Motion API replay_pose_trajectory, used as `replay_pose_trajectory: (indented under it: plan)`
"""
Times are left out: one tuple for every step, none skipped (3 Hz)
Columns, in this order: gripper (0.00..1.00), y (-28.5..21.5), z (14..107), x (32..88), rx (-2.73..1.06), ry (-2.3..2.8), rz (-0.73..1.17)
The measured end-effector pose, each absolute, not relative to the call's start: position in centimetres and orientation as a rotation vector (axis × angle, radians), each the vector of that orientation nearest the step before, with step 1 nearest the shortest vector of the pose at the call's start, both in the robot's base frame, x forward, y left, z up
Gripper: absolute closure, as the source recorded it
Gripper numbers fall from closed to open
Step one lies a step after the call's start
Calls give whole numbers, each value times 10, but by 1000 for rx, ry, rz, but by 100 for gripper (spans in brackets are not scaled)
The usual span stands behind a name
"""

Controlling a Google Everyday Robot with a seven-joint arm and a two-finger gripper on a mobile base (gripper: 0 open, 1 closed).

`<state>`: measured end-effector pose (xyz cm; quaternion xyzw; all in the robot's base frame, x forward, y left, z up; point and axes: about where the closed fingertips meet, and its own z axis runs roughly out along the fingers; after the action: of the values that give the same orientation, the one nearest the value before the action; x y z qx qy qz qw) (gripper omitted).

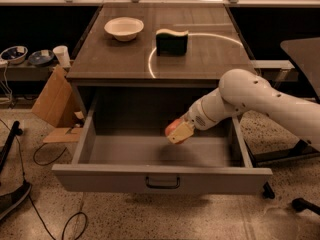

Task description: Place apple into top drawer

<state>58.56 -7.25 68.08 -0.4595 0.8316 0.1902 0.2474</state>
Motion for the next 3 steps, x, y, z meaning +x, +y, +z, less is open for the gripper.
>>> replay_pose_trajectory:
  plan:
    - [98,-65,682,601,-1183,2236,553]
    - [76,-58,682,609,-1171,2222,572]
    - [53,-58,683,610,-1168,2220,575]
